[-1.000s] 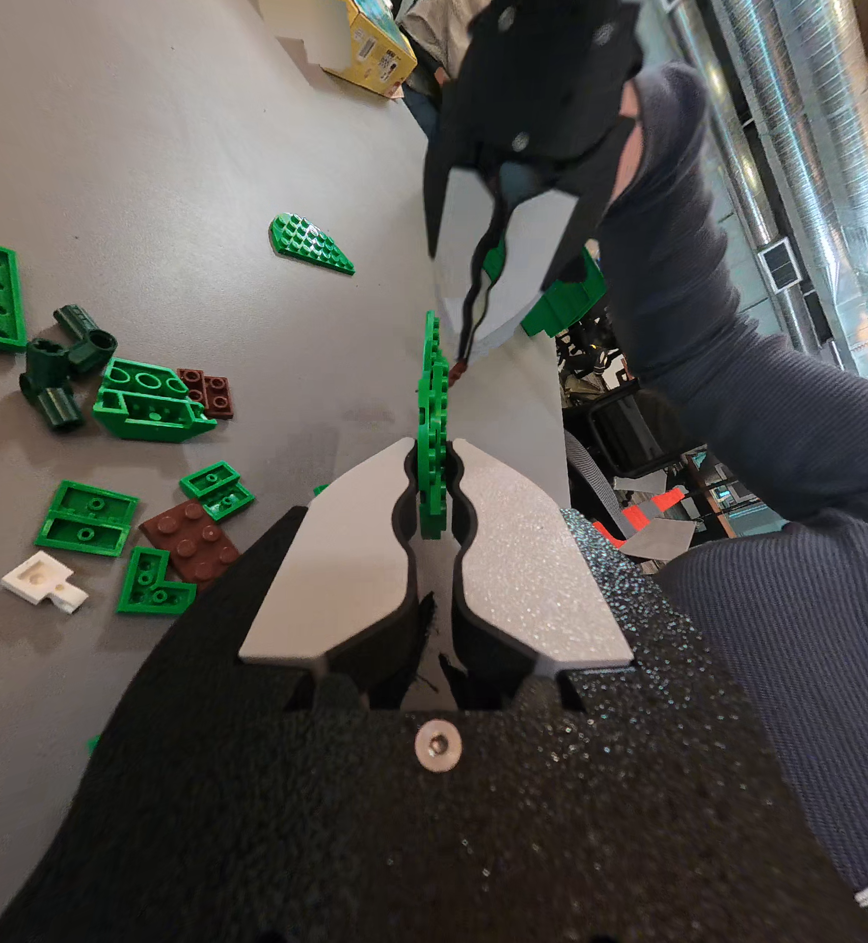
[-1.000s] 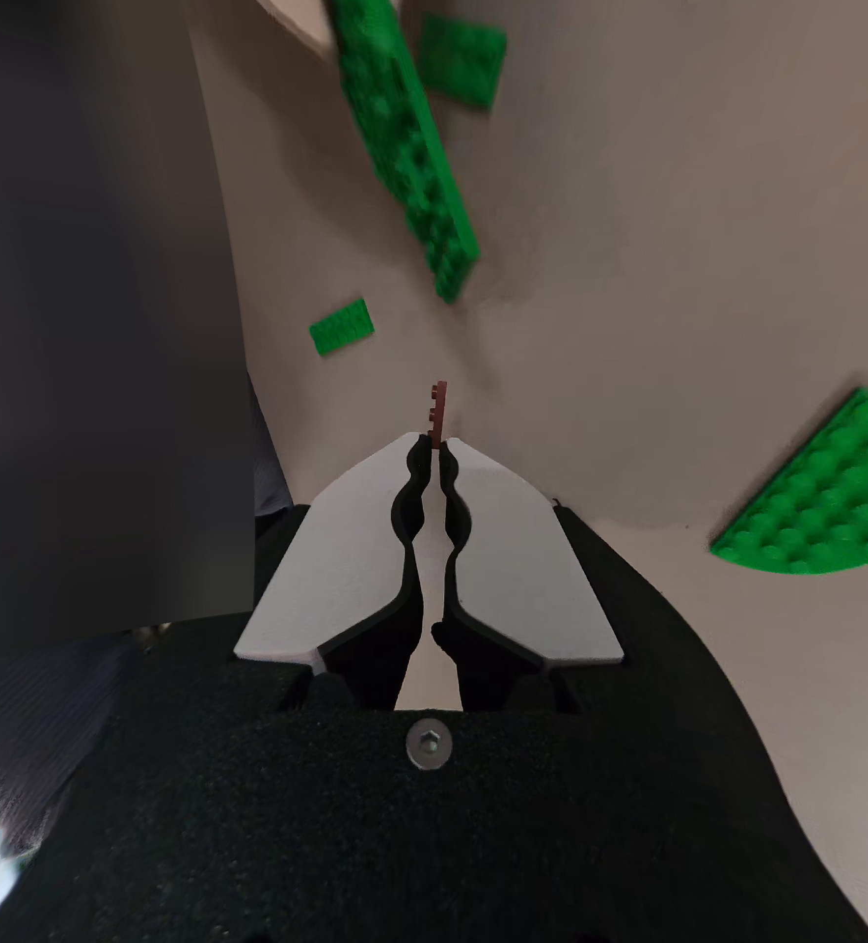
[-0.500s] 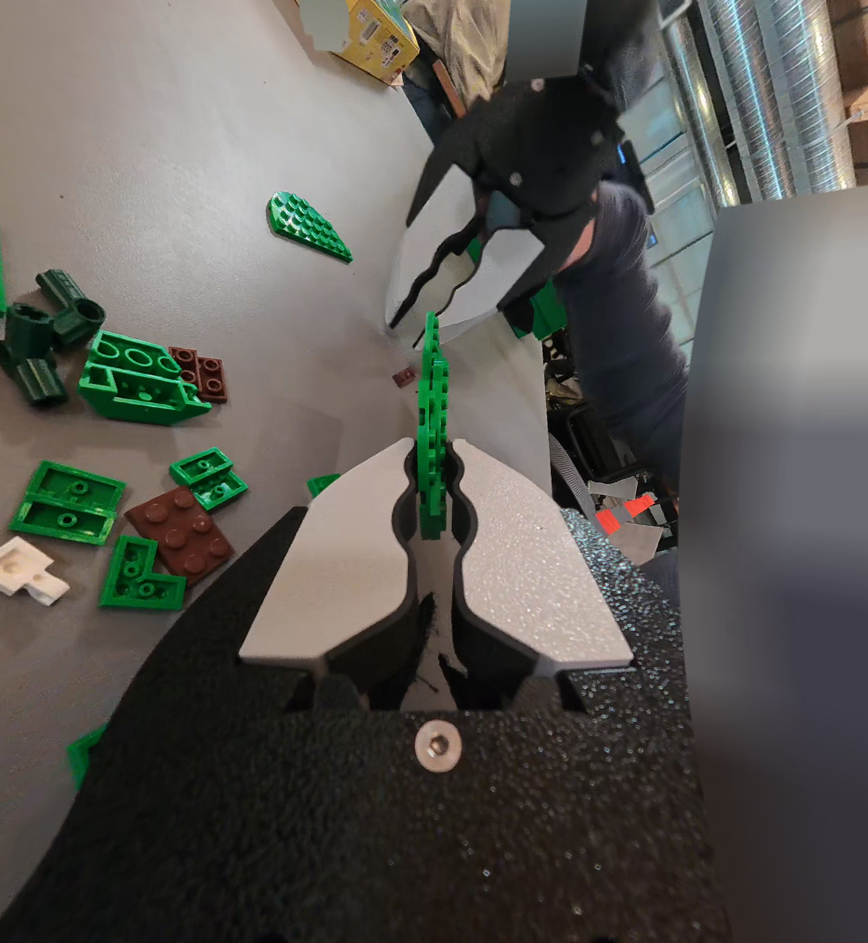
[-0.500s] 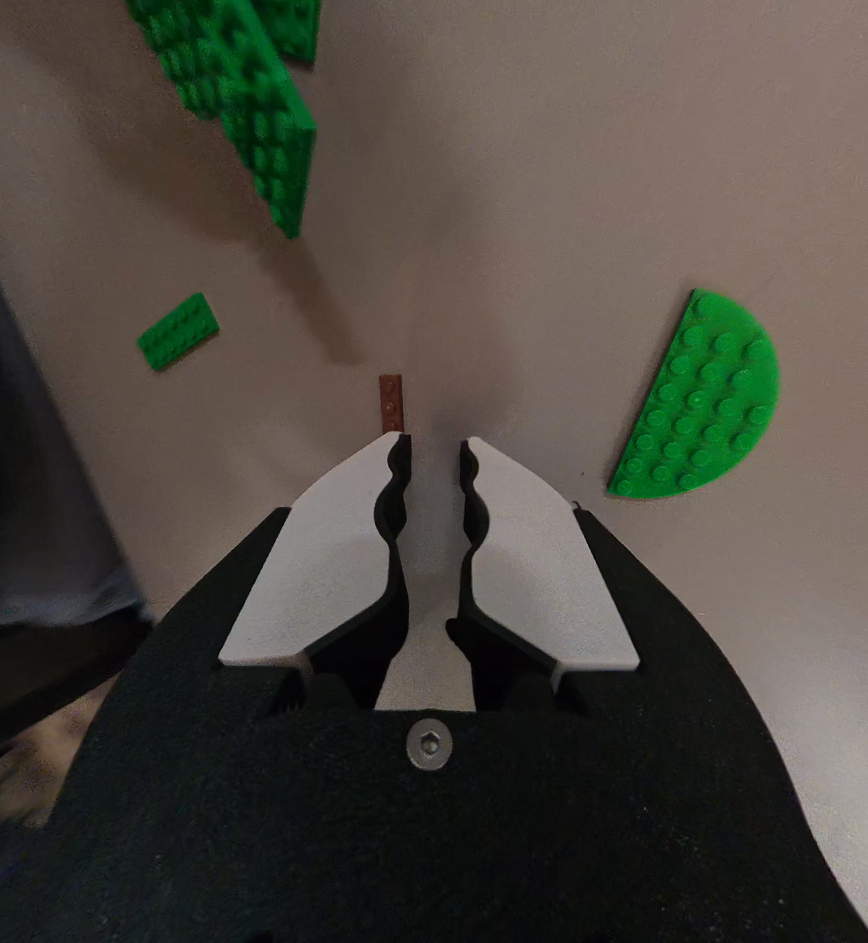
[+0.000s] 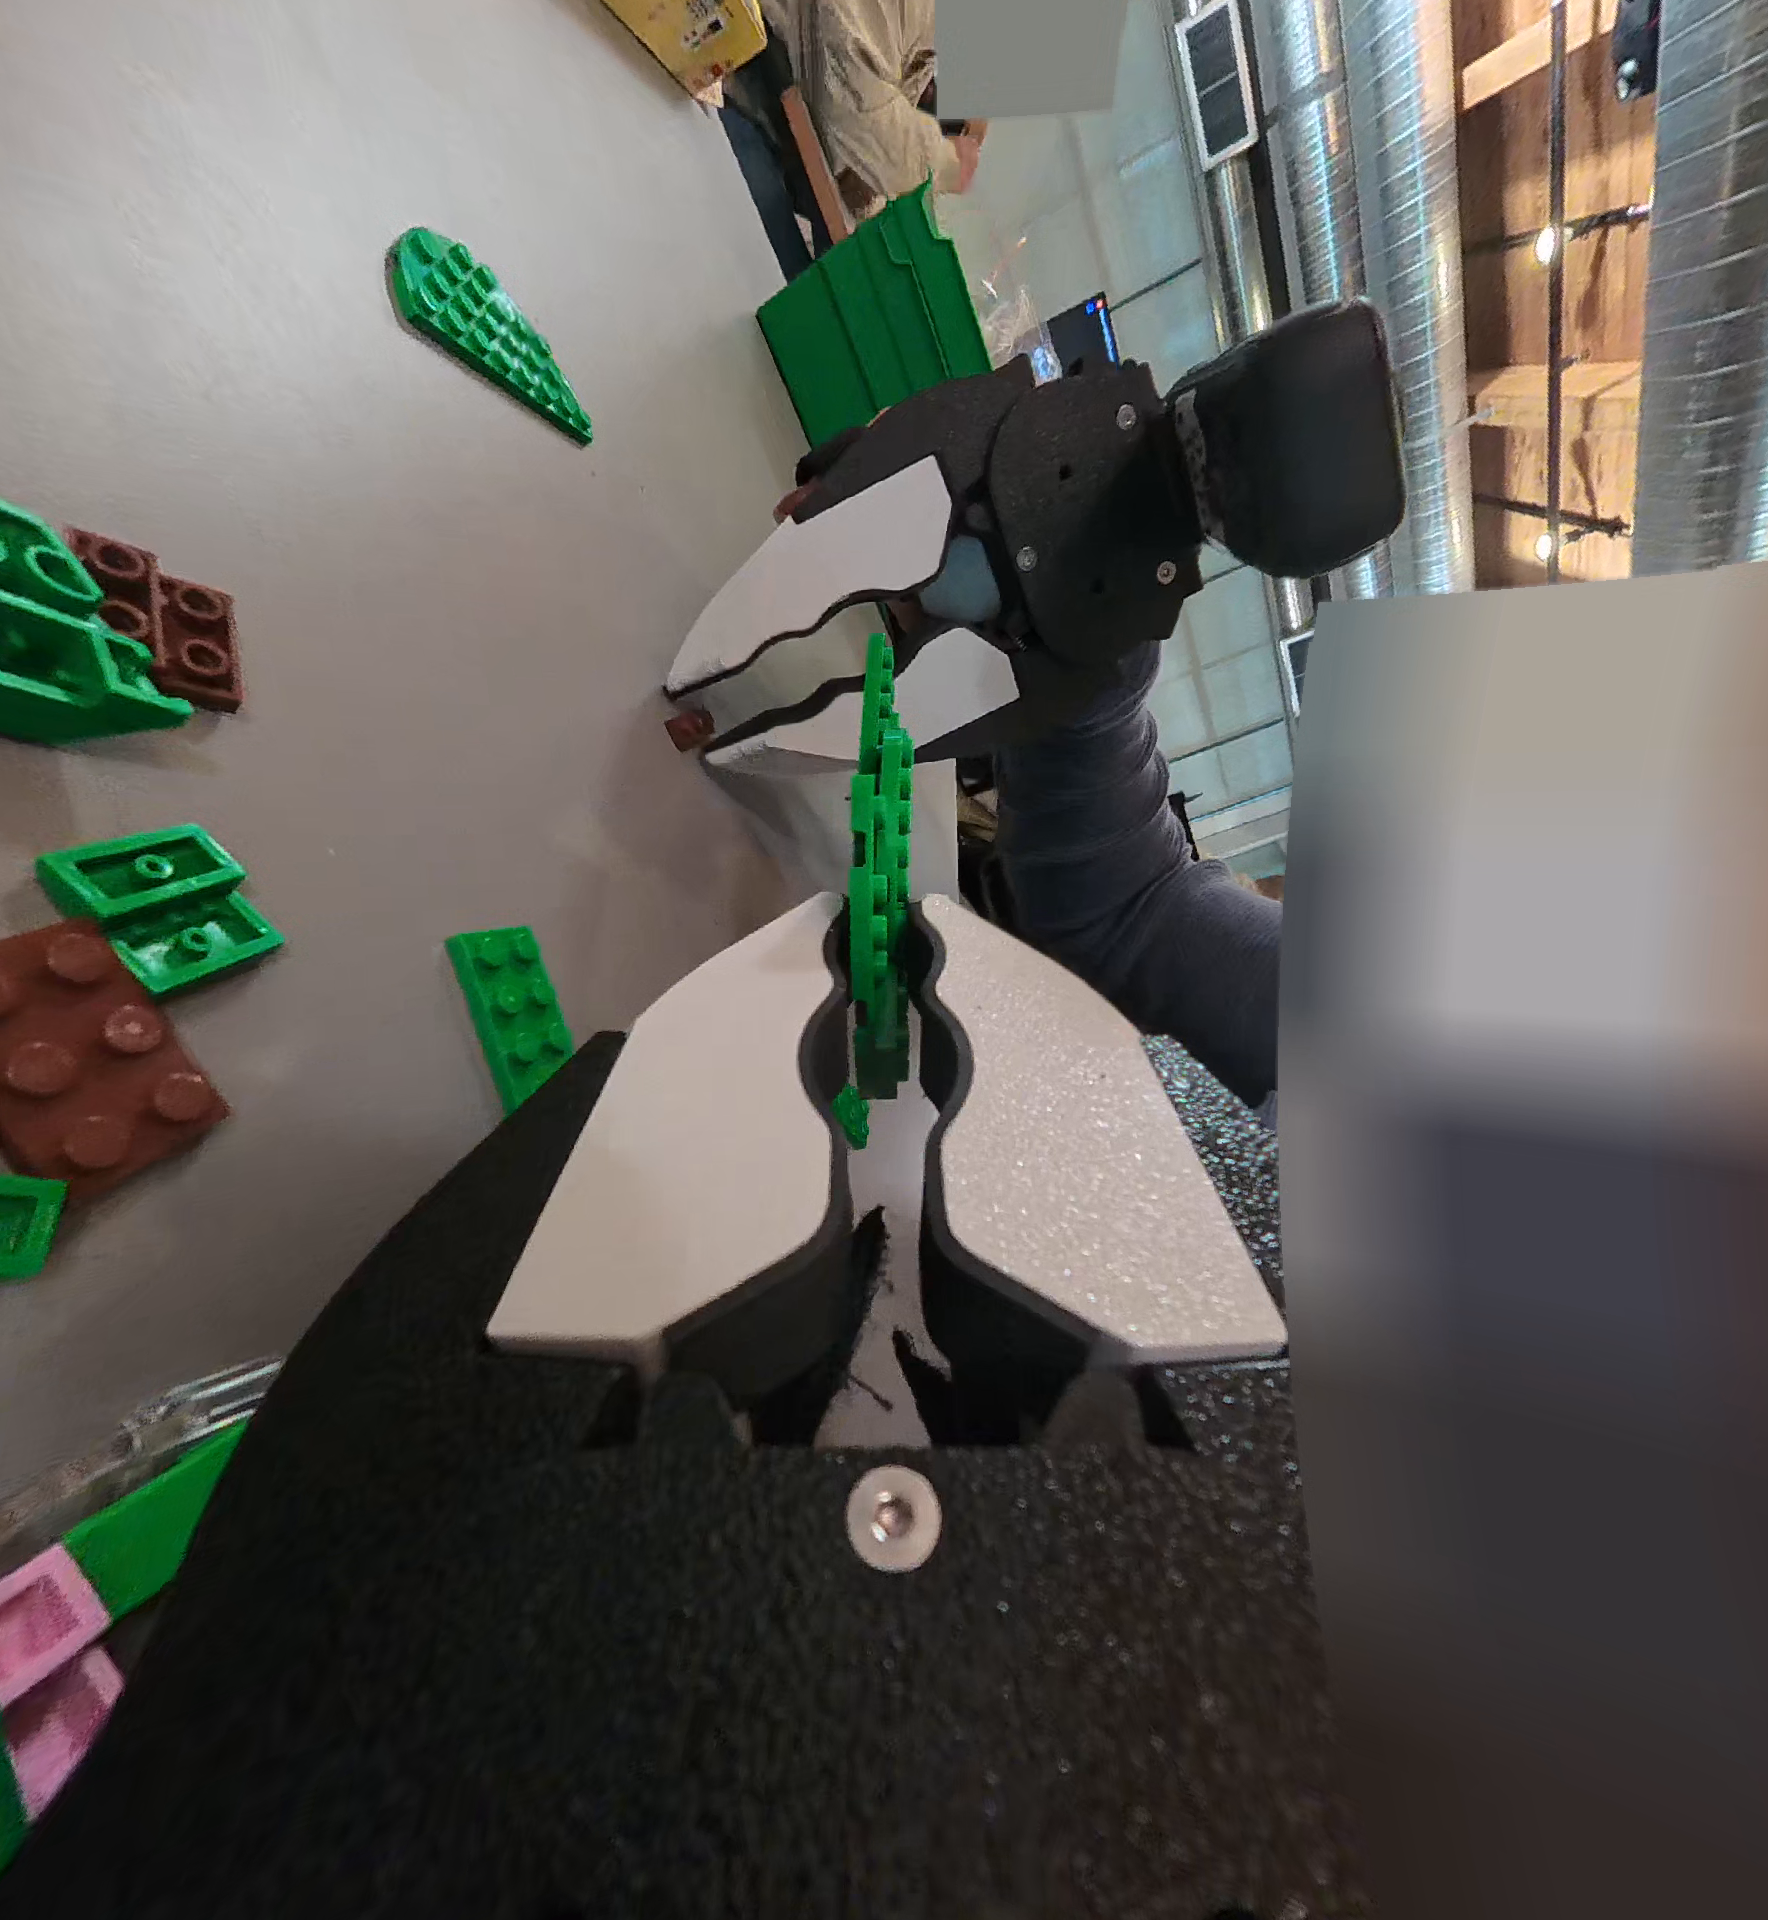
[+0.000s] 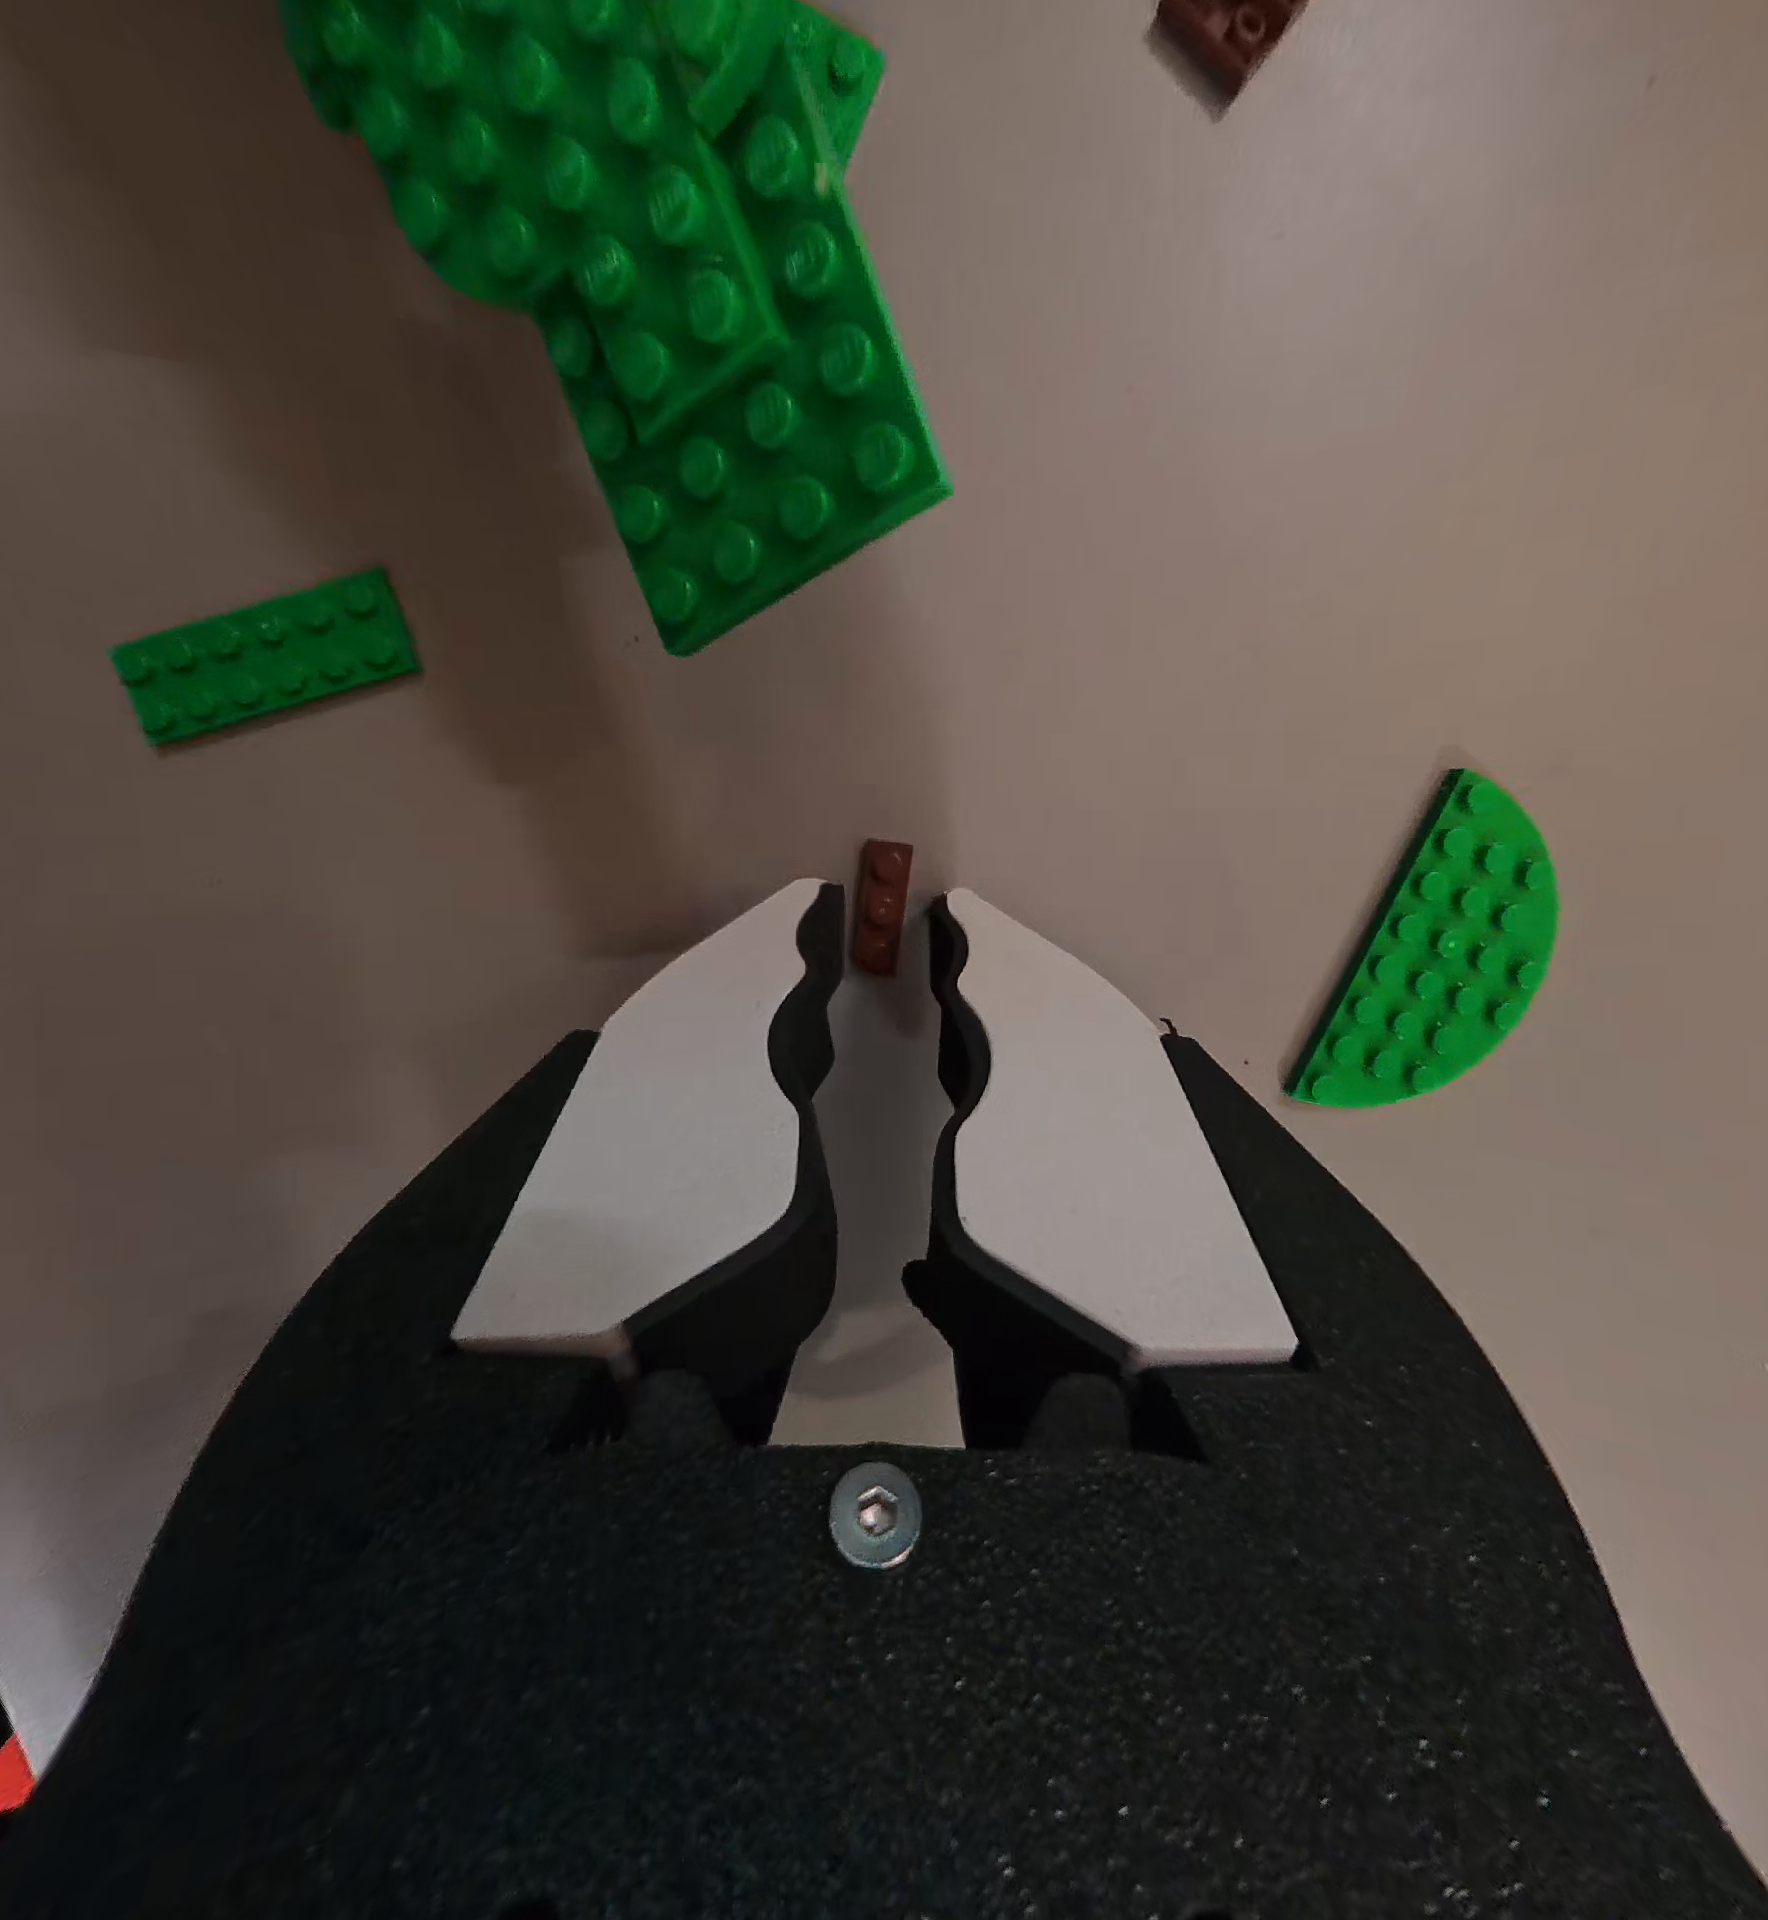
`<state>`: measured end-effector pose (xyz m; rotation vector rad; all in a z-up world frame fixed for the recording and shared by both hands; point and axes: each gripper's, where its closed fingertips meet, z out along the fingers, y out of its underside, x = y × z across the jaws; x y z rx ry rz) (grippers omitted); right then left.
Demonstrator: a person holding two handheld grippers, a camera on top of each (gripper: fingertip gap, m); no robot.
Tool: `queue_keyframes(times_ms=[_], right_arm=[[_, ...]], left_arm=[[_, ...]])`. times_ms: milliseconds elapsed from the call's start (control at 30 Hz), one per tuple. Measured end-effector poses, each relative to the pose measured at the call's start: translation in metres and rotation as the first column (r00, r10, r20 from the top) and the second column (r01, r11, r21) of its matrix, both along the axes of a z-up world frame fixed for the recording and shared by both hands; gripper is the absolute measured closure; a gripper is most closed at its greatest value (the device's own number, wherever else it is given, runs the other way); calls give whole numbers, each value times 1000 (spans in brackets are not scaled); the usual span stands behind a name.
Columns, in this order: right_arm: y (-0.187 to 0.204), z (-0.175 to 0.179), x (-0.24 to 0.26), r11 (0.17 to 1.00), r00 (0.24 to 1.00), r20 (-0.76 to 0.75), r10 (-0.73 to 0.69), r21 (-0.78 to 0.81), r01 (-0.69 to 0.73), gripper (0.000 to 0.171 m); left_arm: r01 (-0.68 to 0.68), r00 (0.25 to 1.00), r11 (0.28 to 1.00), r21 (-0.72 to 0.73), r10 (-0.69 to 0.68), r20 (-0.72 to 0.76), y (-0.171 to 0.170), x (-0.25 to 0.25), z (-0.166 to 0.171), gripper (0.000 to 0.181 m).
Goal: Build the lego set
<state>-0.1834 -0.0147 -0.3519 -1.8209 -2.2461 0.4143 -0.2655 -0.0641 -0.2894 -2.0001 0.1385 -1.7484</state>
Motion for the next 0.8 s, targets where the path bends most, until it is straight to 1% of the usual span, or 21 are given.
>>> queue_keyframes(times_ms=[67,133,167,233,267,333,400,433,500,600,700,800], right_arm=[[0,0,-1,1000,1000,5,6,-6,-6,164],[-1,0,-1,1000,1000,14,27,-2,-27,164],[1,0,-1,999,999,18,42,12,-43,164],[11,8,-1,993,997,10,72,97,-73,164],[16,19,-5,988,997,-20,80,133,-77,164],[17,49,-19,984,984,-137,111,156,-89,164],[10,77,-34,972,957,-226,183,185,-142,164],[7,85,-40,962,945,-236,226,209,-178,164],[-2,89,-50,934,929,-200,311,245,-260,164],[-13,79,-58,890,906,-107,409,265,-370,164],[-17,71,-61,873,893,-53,446,243,-422,164],[-16,67,-63,869,888,-27,458,223,-441,164]], left_arm=[[-1,1000,1000,-16,2,11,1,-1,-1,174],[-2,1000,999,-32,3,25,2,-2,-1,174],[-3,1000,999,-38,4,31,2,-2,-1,174],[-5,999,999,-48,7,42,3,-3,-1,174],[-6,999,999,-52,8,46,3,-4,-1,174],[-5,999,998,-58,8,52,4,-4,-1,174],[-6,998,998,-63,10,56,4,-4,-1,174],[-7,998,998,-64,11,57,4,-4,-1,174],[-7,998,998,-69,11,66,4,-4,-1,174],[-5,997,997,-76,10,71,4,-4,-1,174],[-4,998,997,-72,8,63,4,-4,-2,174],[-5,999,998,-67,8,53,4,-4,-2,174]])
